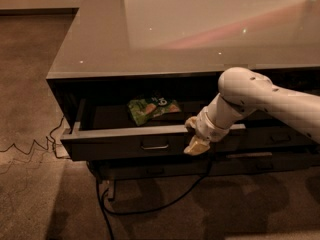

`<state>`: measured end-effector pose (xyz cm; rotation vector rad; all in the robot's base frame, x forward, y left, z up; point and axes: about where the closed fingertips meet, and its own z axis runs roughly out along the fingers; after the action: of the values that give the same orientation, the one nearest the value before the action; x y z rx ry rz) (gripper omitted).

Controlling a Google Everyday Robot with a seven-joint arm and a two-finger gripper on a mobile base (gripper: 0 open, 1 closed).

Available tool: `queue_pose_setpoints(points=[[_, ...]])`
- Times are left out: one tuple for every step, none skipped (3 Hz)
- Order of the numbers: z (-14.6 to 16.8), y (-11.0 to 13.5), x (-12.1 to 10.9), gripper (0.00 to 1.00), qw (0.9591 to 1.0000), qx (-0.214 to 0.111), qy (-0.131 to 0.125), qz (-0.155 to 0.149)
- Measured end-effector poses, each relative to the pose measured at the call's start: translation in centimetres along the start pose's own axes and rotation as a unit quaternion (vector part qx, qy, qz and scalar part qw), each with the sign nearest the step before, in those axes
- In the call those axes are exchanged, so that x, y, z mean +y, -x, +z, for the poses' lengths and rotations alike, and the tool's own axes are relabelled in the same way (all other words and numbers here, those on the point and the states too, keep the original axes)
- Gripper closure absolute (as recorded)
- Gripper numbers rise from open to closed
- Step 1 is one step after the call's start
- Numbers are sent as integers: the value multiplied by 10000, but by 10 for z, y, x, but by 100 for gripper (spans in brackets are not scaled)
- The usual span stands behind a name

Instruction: Open top drawer

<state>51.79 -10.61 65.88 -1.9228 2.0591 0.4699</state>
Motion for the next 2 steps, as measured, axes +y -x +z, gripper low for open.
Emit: queue_pose_setpoints(points=[[-8,4,0,88,10000,0,0,0],[-16,7,1,100,10000,0,-1,0]])
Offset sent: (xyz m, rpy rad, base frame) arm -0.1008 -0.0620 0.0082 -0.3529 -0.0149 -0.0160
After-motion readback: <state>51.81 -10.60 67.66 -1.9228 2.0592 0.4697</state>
